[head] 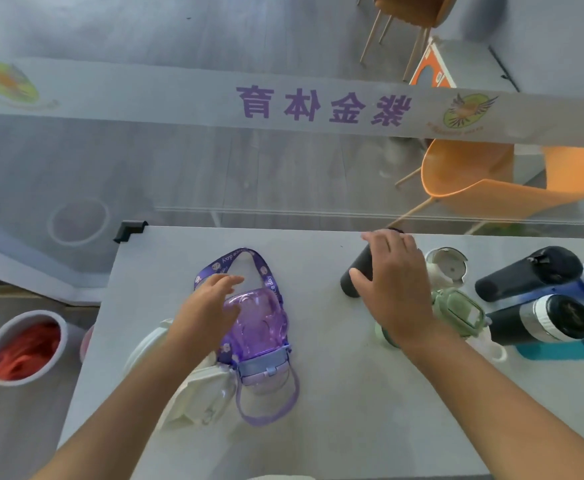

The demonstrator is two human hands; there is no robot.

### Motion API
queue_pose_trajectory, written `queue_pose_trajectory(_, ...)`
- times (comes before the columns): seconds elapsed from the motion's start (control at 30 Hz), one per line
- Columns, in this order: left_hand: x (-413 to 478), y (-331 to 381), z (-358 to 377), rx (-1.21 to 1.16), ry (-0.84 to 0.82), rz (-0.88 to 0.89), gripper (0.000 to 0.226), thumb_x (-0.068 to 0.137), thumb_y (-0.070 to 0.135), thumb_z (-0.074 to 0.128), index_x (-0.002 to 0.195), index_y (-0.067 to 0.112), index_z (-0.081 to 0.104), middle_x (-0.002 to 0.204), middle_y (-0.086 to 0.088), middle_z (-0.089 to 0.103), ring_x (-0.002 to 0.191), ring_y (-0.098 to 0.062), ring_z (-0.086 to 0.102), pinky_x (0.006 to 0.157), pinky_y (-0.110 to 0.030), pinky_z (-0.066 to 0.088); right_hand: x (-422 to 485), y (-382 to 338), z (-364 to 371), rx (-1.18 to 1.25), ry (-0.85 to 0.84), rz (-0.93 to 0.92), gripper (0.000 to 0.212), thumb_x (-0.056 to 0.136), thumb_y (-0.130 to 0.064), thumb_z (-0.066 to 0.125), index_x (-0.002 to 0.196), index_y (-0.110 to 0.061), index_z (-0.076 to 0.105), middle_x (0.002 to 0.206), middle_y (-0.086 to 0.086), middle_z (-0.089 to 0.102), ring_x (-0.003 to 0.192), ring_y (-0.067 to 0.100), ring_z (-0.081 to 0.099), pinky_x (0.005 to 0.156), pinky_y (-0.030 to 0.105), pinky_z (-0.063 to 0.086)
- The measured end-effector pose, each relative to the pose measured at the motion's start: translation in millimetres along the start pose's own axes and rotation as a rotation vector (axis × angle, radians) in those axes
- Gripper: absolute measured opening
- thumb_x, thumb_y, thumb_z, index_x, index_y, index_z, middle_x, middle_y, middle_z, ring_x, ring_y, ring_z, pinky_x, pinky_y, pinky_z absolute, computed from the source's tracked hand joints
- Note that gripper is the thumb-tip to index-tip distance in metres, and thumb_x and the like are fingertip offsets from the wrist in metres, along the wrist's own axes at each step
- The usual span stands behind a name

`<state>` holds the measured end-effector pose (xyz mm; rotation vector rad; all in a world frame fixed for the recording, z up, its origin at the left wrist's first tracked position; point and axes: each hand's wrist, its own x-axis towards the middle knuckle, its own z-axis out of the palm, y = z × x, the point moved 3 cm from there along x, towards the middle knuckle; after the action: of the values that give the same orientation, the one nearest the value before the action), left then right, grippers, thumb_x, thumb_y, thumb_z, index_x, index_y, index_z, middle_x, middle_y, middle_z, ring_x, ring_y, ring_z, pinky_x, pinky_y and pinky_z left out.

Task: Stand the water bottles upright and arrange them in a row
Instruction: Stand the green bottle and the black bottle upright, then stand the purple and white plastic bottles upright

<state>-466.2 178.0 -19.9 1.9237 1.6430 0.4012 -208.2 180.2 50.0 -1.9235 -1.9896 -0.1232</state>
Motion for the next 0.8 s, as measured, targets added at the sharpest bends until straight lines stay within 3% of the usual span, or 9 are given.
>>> queue_pose_trajectory(0.13,-20,-18,-4,0.073,-0.004,-0.038,0.043,0.083,0.010,0.063,0.125,0.016,0.053,0.129,-0.003,0.054,0.103,-0.023,0.058,0.085,-0.031,0.045,-39,-36,40,0.136,-0.209,-0.072,0.039,0.065,-0.018,0.079,0.100,-0.013,0.062,0.091,0.006,0.065,0.083,0.029,0.059,0.074,0.039,0.049)
queue_pose_trajectory(0.27,-22,-28,6,0.158,-0.110,-0.062,0.056,0.085,0.026,0.062,0.136,0.022,0.037,0.139,0.001,0.045,0.122,-0.021,0.044,0.098,-0.031,0.036,-82,-65,84,0.271,-0.589,0.148,0.054,0.074,-0.041,0.069,0.118,-0.016,0.050,0.111,0.003,0.059,0.102,0.023,0.055,0.086,0.033,0.043)
queue_pose_trajectory(0.37,-11,-30,15,0.152,-0.182,-0.048,0.069,0.082,0.037,0.064,0.140,0.023,0.028,0.143,0.002,0.039,0.124,-0.021,0.043,0.099,-0.033,0.038,-111,-85,107,0.283,-0.721,0.317,0.069,0.061,-0.055,0.069,0.112,-0.018,0.043,0.107,0.001,0.053,0.096,0.021,0.054,0.079,0.030,0.046)
queue_pose_trajectory(0.47,-2,-30,23,0.155,-0.232,-0.027,0.079,0.077,0.042,0.068,0.141,0.028,0.024,0.144,0.005,0.039,0.125,-0.019,0.042,0.098,-0.034,0.040,-128,-98,121,0.256,-0.706,0.388,0.079,0.050,-0.064,0.064,0.110,-0.018,0.043,0.103,0.000,0.048,0.093,0.020,0.052,0.080,0.033,0.049)
queue_pose_trajectory(0.63,6,-32,29,0.160,-0.262,-0.021,0.080,0.075,0.044,0.069,0.141,0.029,0.025,0.139,0.003,0.044,0.123,-0.021,0.044,0.096,-0.036,0.042,-147,-96,130,0.345,-0.634,0.444,0.083,0.051,-0.070,0.061,0.116,-0.023,0.040,0.105,-0.003,0.049,0.097,0.018,0.050,0.084,0.034,0.047)
queue_pose_trajectory(0.7,8,-33,29,0.163,-0.268,-0.015,0.080,0.075,0.044,0.068,0.141,0.028,0.025,0.139,0.001,0.045,0.121,-0.022,0.046,0.095,-0.036,0.042,-160,-86,128,0.308,-0.506,0.351,0.079,0.057,-0.070,0.059,0.116,-0.020,0.042,0.105,-0.003,0.049,0.096,0.017,0.047,0.083,0.033,0.045)
queue_pose_trajectory(0.8,11,-33,28,0.151,-0.274,-0.023,0.079,0.077,0.044,0.067,0.141,0.025,0.026,0.138,-0.002,0.046,0.121,-0.024,0.047,0.096,-0.037,0.042,-181,-73,122,0.321,-0.261,0.055,0.048,0.076,-0.062,0.051,0.099,-0.019,0.049,0.088,0.002,0.057,0.081,0.016,0.043,0.072,0.026,0.039)
